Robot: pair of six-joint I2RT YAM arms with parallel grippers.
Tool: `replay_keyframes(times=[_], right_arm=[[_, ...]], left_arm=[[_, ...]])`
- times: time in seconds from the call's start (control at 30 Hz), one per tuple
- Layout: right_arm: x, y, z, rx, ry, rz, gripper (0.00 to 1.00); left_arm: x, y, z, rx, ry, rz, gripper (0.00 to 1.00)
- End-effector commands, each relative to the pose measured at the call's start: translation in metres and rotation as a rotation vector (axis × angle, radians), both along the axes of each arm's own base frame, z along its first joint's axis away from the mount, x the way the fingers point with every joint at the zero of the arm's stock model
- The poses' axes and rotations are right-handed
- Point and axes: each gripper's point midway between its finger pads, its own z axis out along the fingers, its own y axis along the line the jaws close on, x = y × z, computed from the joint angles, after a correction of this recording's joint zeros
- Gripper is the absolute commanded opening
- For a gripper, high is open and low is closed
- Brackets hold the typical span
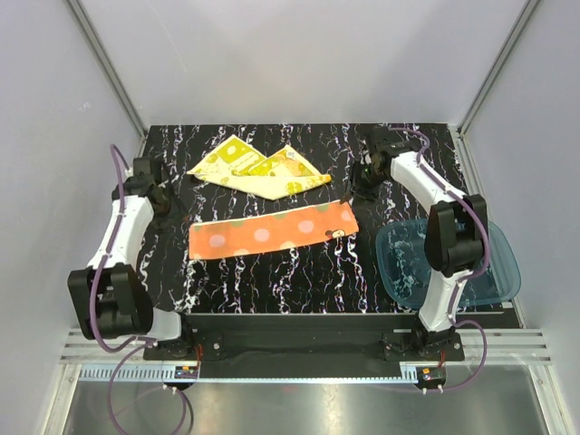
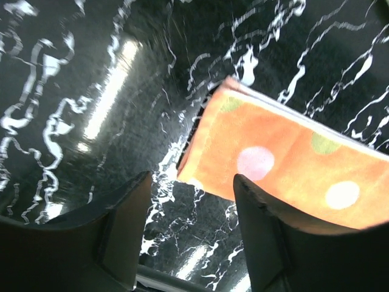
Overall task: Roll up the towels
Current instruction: Fold the towel
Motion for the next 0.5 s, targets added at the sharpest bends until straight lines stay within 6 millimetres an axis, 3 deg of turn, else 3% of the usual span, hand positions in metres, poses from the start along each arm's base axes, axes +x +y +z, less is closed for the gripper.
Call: replay_keyframes(times=[0.0, 0.13, 0.27, 0.47], right_arm=[[0.000, 0.051, 0.026, 0.188, -0.097, 0.125, 0.42], [-0.007, 0.066, 0.004, 0.201, -0.031, 0.154, 0.25], [-0.007, 0.061, -0.023, 0.156, 0.029, 0.129, 0.19], [-0.003, 0.056, -0.063, 0.097, 0.103, 0.111, 0.18]], left_arm=[[0.005, -0.027, -0.018, -0.117, -0.012, -0.053, 0.58], [0.010, -0.053, -0.034, -0.208, -0.010, -0.082, 0.57], [0.013, -0.072, -0.050, -0.263, 0.019, -0.101, 0.57], [0.033, -0.071, -0.077, -0.271, 0.075, -0.083, 0.57]])
